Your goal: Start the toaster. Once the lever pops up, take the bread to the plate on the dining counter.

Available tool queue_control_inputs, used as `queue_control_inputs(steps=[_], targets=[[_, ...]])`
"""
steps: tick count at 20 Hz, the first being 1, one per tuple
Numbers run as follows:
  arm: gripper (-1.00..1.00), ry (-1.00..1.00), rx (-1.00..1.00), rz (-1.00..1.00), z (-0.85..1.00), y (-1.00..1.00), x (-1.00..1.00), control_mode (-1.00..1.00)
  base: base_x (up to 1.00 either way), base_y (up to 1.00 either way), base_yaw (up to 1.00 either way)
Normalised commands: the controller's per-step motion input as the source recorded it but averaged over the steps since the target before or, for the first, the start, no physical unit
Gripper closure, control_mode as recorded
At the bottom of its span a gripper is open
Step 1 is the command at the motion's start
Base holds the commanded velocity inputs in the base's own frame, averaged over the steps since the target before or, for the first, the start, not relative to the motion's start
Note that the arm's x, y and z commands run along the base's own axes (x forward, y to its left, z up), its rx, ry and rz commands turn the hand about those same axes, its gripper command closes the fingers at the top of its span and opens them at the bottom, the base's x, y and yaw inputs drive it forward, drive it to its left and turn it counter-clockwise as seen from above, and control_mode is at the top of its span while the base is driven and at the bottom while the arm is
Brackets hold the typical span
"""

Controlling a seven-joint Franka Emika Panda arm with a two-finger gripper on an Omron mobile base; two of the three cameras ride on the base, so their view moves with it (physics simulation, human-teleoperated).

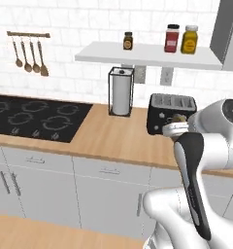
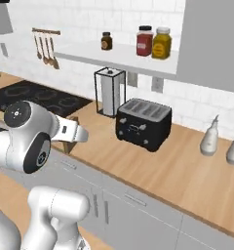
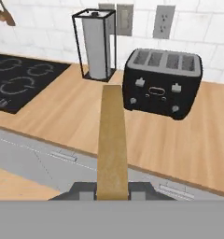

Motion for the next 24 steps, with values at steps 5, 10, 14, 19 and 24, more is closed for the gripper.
queue_control_inputs(steps=[5,10,14,19,24], targets=[[1.00,0.00,0.00,0.00,0.00,0.00,0.00,1.00,-0.37,0.19,0.99],[1.00,0.00,0.00,0.00,0.00,0.00,0.00,1.00,-0.28,0.01,1.00],[1.00,0.00,0.00,0.00,0.00,0.00,0.00,1.00,-0.25,0.00,1.00],[1.00,0.00,0.00,0.00,0.00,0.00,0.00,1.00,-0.22,0.00,1.00],[1.00,0.00,0.00,0.00,0.00,0.00,0.00,1.00,-0.18,0.00,1.00]])
